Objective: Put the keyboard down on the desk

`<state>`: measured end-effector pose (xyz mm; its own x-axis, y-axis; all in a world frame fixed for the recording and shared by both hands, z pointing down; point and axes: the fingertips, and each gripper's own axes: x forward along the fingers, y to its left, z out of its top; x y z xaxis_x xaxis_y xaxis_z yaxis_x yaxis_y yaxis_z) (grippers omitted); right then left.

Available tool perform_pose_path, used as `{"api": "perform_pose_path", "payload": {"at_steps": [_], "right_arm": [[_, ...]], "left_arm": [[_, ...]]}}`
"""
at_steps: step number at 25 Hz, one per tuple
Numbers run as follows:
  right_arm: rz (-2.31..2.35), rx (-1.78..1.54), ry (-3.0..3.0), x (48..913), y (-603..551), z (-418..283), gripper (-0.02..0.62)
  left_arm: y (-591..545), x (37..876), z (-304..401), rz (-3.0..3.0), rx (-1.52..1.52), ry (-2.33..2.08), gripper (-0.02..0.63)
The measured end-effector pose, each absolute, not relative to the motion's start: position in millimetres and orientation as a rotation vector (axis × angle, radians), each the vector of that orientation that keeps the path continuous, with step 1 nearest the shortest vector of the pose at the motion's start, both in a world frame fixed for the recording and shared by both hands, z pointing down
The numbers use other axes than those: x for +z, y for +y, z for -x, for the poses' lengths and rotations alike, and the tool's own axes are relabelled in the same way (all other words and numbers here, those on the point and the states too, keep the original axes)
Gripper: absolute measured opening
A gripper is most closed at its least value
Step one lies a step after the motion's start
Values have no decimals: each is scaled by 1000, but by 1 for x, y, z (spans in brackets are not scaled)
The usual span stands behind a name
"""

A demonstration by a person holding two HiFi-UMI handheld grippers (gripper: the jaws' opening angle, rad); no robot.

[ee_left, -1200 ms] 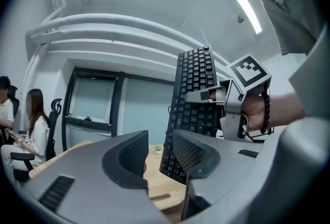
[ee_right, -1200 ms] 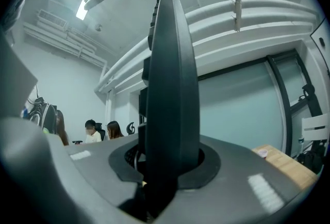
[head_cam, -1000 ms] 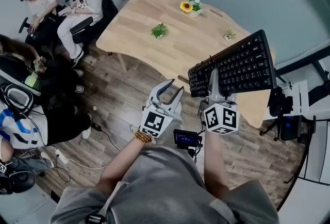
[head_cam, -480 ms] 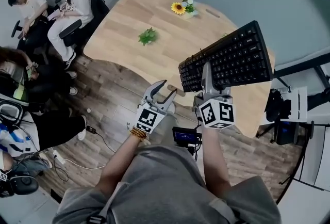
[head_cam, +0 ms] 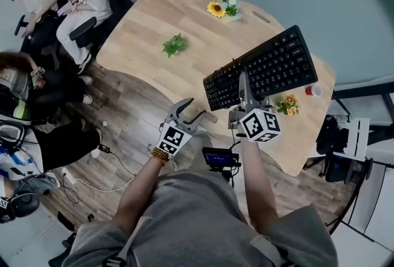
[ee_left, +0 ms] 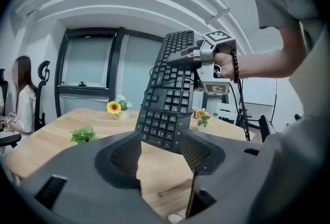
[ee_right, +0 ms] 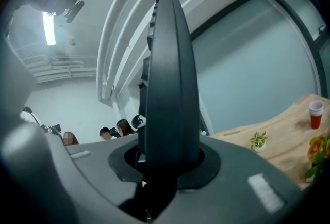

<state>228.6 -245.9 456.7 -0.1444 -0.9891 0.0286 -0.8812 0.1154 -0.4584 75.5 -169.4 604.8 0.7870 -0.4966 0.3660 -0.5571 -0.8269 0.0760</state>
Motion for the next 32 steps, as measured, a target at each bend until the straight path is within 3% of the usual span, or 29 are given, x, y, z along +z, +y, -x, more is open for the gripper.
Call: {"api": "perform_pose_path", "payload": {"at_steps": [14,32], "right_arm": [[1814,-950,1934,590,-298,-266,117],[1741,-1318,1701,687,-333,-278,127]], "left_arm": [[-207,610,-84,-2737,590,-966,224],[-210,749,-108,-2385,846,-1024,247]]}}
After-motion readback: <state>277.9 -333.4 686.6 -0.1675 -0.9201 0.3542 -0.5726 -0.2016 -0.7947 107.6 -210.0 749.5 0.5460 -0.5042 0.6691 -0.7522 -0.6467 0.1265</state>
